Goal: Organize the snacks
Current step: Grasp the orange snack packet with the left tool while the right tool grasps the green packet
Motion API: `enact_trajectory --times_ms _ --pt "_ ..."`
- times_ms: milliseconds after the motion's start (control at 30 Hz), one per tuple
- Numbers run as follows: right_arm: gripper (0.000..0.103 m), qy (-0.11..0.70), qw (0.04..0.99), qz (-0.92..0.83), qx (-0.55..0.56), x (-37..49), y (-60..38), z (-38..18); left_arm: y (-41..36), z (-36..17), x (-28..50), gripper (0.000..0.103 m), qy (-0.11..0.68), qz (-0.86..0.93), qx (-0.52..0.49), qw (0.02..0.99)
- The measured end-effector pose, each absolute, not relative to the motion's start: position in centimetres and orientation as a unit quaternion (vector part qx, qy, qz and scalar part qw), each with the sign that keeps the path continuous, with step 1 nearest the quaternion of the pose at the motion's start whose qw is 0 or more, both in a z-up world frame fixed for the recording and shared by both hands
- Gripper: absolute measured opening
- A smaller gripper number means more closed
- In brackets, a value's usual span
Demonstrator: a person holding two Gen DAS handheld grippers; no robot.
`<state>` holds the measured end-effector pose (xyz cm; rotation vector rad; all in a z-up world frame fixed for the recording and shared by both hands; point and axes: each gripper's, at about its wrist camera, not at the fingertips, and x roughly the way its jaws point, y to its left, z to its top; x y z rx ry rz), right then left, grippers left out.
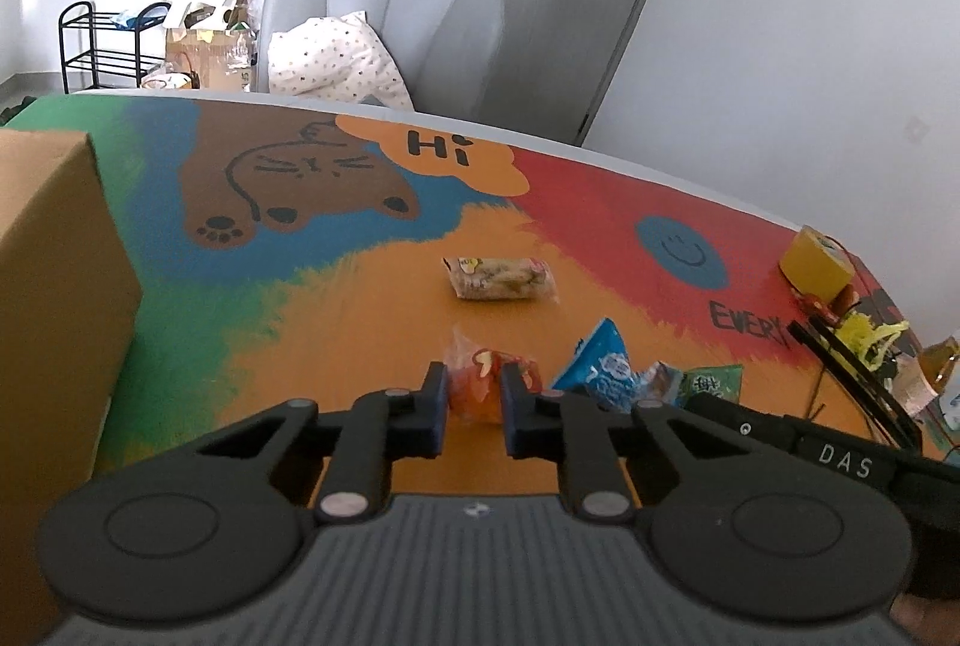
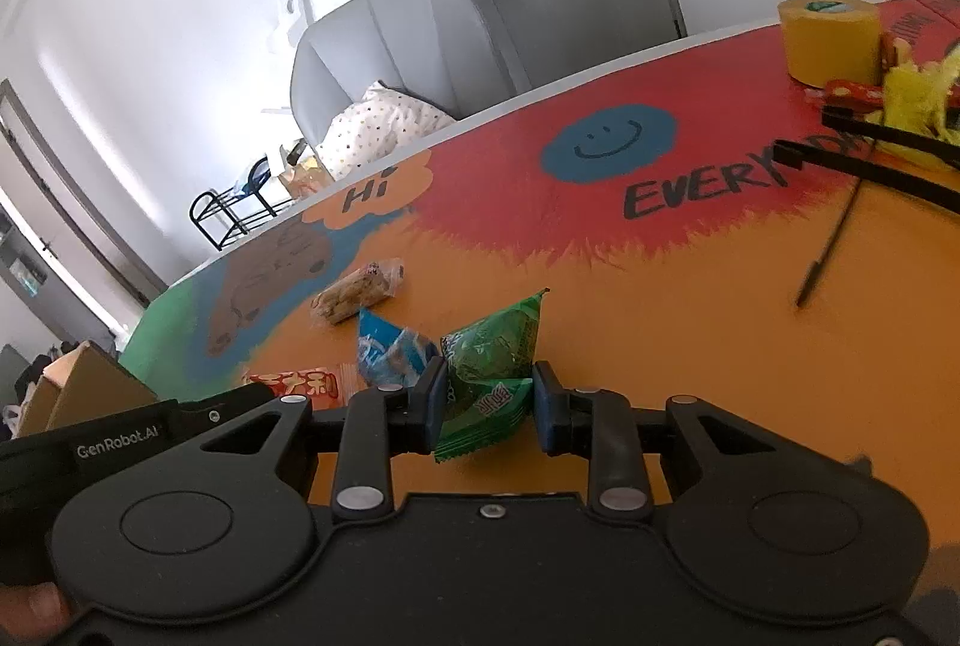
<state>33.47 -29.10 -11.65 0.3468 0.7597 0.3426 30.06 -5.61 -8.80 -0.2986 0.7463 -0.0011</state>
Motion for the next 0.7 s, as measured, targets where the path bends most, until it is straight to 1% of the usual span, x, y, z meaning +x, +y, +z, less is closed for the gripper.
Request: enact_trajectory --times_ms 167,700 --pt "0.027 0.356 0.903 0.167 0.175 32.3 -29.2 -10.7 -5.6 -8.0 28.5 0.014 0.357 -0.006 -0.147 0.922" --pt "0.027 0.303 0.916 0.204 0.167 28.7 -27.1 -5.9 -4.2 -3.0 24.1 0.013 0.310 -0.001 -0.141 0.940"
